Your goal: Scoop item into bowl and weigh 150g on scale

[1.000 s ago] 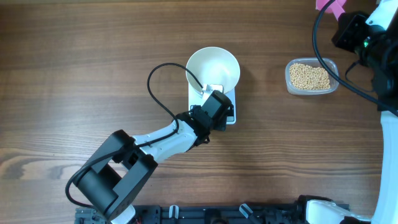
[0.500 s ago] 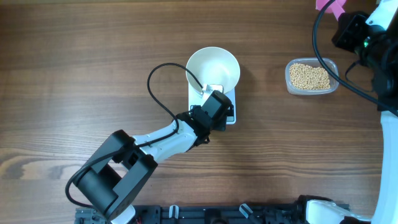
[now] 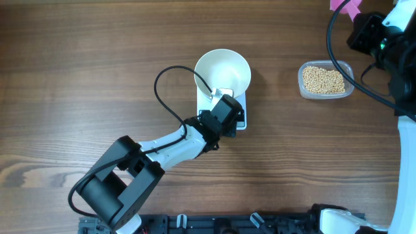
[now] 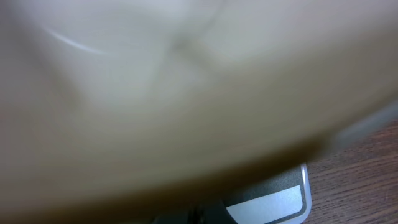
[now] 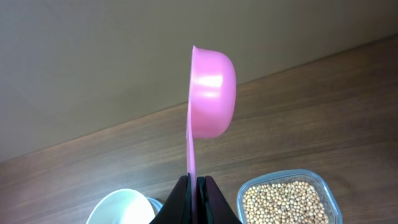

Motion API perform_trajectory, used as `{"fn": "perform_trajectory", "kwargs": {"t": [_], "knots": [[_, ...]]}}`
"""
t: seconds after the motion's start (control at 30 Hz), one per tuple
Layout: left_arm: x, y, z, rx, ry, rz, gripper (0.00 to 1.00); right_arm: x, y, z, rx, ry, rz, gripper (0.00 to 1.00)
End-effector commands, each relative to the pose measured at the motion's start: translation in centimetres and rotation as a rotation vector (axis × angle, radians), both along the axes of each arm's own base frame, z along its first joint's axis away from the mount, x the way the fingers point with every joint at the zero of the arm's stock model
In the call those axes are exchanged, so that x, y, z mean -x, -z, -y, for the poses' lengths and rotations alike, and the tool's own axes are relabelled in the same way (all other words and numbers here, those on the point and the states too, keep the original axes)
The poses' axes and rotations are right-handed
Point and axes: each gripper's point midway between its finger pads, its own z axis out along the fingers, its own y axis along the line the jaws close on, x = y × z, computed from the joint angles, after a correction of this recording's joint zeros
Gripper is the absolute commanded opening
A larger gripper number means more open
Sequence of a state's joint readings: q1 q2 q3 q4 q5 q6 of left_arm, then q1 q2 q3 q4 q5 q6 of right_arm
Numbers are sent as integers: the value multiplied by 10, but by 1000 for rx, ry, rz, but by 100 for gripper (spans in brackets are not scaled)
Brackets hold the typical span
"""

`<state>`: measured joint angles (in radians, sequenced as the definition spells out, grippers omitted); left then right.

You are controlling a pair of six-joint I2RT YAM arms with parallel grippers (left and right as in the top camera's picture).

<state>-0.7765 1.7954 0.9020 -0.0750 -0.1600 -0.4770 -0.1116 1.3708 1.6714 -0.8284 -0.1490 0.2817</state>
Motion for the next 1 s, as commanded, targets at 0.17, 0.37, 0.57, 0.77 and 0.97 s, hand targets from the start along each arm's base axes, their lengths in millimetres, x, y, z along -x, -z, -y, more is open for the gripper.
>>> {"fn": "perform_trajectory", "kwargs": {"t": [0.17,0.37,0.57,0.77,0.97], "knots": [[2,15,-14,-50,-25,-33,4,0,-8,-2,13,-19,22,4],[-4,15,-22,-49,-49,-34,4,0,-8,-2,13,-19,20,4],[-3,15,-20,-38,-41,-43,4,0,-8,-2,13,-19,20,4],[4,17,-12,-3,-8,-76,4,0,-8,-2,13,-19,20,4],[7,17,-8,16,7,-94,4,0,-8,-2,13,-19,20,4]]}}
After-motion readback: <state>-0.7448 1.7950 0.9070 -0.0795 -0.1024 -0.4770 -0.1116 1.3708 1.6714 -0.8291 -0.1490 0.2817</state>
